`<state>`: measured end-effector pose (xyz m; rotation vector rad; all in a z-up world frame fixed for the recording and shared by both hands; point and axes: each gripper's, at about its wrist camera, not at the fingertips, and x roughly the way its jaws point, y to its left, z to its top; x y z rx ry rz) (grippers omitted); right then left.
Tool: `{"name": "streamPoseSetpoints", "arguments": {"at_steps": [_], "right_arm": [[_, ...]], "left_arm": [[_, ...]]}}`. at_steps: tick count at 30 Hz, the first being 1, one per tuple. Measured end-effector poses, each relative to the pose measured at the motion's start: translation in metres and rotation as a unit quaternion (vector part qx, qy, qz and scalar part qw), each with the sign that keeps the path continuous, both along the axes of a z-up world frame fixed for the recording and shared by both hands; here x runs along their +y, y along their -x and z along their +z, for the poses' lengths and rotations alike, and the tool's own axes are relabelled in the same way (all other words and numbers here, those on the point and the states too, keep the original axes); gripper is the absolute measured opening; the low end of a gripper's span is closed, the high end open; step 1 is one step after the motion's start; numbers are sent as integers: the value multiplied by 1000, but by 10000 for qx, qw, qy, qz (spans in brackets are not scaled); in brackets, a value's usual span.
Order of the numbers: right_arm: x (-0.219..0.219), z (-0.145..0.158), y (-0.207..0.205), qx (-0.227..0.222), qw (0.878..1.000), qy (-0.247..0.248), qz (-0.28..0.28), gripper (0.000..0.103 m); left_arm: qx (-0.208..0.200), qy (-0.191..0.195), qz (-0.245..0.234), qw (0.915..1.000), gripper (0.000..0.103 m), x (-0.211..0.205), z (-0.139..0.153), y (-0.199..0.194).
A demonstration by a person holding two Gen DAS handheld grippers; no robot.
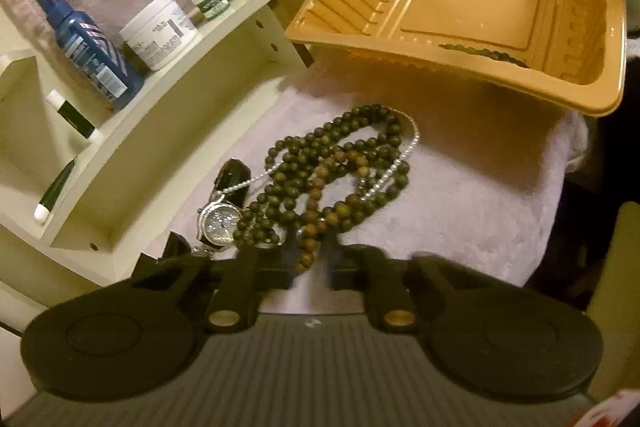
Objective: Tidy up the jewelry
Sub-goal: 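Grasp the brown wooden bead necklace with the left gripper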
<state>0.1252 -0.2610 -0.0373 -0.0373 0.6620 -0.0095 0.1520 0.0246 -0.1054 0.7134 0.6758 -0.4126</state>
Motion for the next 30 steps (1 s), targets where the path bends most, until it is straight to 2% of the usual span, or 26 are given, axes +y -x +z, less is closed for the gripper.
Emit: {"name": "streamPoseSetpoints", "arguments": {"at_steps": [5,10,19,30], "right_arm": [[0,0,0,-2,10000,-8,-6,5],[0,0,1,-9,10000,-11,-5,5],[1,1,2,-41,10000,-27,1,5],[1,4,4,-145,9999,-74,37,5]], "left_arm": [[-54,58,73,9999,6,2,8,5],[-196,400,330,9985,6,7,29,12],[-486,1395,543,9875,6,28,95,6],[-811,2033,635,9737,6,55,162,-9]]}}
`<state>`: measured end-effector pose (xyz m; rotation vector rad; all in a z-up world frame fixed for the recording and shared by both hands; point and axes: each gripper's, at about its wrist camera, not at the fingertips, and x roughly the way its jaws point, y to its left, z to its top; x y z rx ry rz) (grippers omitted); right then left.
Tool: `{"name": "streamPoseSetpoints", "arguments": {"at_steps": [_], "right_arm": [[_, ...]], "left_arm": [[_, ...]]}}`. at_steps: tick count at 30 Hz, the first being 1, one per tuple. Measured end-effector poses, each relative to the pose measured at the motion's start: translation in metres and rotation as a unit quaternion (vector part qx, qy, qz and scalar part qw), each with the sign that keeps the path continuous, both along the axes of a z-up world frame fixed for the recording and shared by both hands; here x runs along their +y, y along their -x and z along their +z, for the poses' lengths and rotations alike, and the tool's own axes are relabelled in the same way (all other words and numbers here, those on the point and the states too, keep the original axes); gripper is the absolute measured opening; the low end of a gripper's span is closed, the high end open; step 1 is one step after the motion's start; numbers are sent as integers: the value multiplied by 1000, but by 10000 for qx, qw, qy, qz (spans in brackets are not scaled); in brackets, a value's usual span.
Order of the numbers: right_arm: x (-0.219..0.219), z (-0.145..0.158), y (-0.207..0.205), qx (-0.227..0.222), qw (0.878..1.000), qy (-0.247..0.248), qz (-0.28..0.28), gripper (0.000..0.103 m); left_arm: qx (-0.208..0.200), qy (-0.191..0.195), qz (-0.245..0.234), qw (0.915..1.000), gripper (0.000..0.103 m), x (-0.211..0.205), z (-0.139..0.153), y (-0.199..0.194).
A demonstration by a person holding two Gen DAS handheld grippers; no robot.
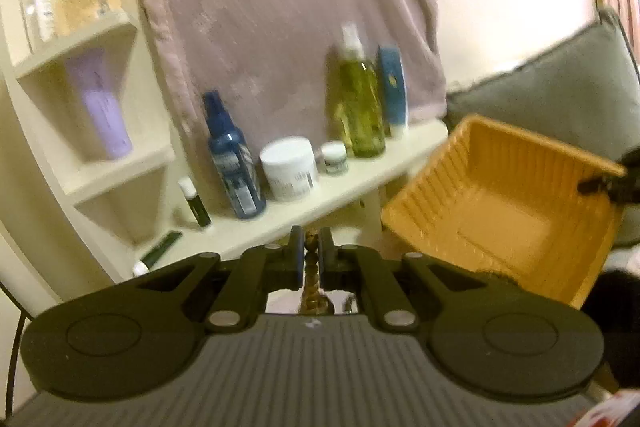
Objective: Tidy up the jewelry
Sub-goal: 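Grasp the brown wooden bead necklace with the left gripper, then lift the brown bead necklace over the tray and release it inside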
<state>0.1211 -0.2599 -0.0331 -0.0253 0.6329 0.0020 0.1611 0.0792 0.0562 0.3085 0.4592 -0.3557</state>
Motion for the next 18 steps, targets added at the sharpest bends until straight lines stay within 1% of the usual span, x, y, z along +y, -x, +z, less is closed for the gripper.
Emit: {"name": "streamPoseSetpoints", "arguments": {"at_steps": [4,12,18], "right_arm": [[0,1,0,-44,10000,-16,20,5],[1,3,2,-93,9999,-39,34,5],[2,3,2,-109,9999,-53,27,5]], "left_arm": [[-111,159,22,9998,6,5,20,-6],[-260,474,53,9985,6,4,48,-11],[-236,697,-246,9970,6,-21,61,-14]]}}
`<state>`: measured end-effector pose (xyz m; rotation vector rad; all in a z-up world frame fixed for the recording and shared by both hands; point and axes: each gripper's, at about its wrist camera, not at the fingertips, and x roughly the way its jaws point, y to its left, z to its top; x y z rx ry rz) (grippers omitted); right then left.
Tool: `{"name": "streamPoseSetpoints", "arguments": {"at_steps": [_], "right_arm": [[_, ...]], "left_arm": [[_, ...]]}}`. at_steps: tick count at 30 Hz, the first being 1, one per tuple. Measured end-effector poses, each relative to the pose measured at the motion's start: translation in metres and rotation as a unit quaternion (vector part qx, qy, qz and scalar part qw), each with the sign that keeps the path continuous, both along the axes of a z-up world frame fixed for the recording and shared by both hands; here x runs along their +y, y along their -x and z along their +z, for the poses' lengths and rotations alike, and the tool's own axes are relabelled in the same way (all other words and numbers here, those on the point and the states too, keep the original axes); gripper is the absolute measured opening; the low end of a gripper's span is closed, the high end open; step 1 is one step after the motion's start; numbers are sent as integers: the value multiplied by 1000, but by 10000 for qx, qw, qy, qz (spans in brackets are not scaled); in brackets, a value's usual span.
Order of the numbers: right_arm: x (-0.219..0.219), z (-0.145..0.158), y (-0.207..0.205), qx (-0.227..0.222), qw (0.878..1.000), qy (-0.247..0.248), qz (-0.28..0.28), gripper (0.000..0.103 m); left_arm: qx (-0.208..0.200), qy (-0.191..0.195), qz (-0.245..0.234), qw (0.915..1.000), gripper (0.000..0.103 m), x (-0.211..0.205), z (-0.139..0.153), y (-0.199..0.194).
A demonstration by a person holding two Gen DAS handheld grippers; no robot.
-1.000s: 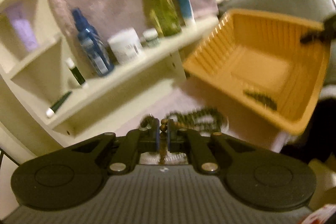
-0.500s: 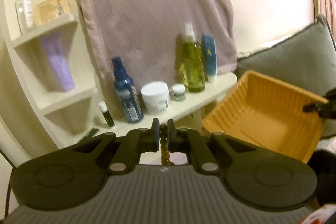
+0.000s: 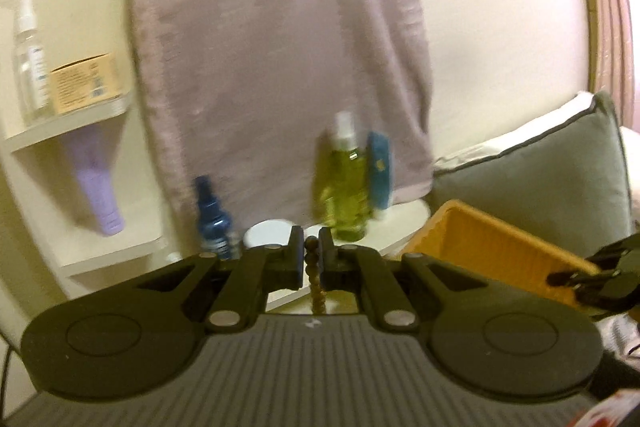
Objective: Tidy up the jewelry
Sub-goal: 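Lift the brown bead necklace over the tray and release it inside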
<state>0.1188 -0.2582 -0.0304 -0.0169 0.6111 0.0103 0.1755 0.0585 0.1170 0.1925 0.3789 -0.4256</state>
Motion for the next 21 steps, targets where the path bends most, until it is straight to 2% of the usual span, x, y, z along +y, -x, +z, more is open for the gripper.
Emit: {"name": "streamPoseSetpoints", "arguments": {"at_steps": [13,21], "right_arm": [[-1,0,-1,-43,10000,-39,-29,5],[-3,-1,-1,-30,9999,-88,-44,5]], "left_arm": [[140,399,-999,9941,6,-79,9,-6],[622,351,-1301,9889,6,-119,-27,-15]]}}
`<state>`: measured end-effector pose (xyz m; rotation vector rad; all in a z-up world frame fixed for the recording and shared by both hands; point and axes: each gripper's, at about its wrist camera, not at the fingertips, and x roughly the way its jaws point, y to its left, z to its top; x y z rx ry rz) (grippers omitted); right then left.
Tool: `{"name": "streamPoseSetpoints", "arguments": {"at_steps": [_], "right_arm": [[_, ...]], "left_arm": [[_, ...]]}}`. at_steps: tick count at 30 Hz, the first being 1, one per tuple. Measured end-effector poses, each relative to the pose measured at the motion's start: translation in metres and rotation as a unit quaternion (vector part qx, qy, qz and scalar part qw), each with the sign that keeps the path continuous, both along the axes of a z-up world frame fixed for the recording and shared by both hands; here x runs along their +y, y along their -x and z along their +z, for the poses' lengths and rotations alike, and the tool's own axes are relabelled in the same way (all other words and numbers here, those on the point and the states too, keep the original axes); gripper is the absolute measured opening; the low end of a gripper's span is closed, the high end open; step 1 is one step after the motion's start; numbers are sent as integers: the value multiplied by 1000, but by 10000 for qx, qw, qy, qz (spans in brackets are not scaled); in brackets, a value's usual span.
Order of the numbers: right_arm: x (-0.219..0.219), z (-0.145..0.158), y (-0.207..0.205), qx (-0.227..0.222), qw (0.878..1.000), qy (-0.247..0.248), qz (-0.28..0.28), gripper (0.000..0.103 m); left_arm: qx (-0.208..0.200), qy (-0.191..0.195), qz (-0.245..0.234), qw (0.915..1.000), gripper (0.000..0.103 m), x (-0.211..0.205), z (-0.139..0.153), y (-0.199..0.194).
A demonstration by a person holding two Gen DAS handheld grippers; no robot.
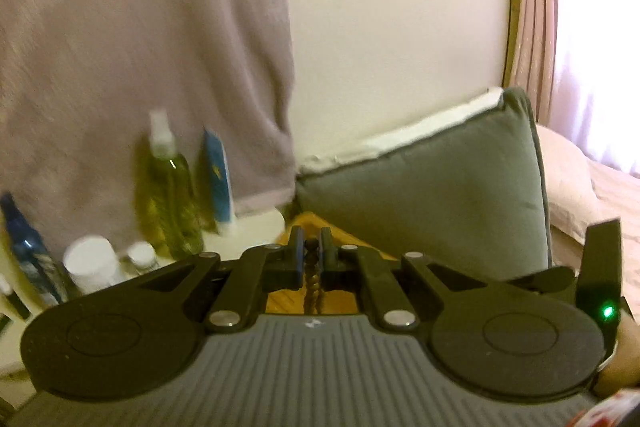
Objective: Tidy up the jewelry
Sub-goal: 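Lift the brown bead necklace over the tray and release it inside, then return the left gripper to the pile and grasp the dark red bead bracelet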
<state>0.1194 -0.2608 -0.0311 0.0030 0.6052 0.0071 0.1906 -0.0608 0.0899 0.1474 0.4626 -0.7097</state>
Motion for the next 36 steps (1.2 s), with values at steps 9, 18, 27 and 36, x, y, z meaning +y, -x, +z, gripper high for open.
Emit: {"name": "streamPoseSetpoints", "arguments": {"at_steps": [9,18,27,36], "right_arm": [[0,-4,-1,77,10000,17,-6,5],[-1,-4,-1,77,10000,13,14,5],[0,-4,1,55,10000,29,48,5],[0,-5,5,89,9999,101,86,4]], "left_arm": [[608,-343,-41,9976,7,-10,-54,-10],[586,-235,329,9975,12,13,-54,-4],[441,-155,1639,9854,26,90,-54,11],[582,-441,2894,9544,27,169,-85,34]]}}
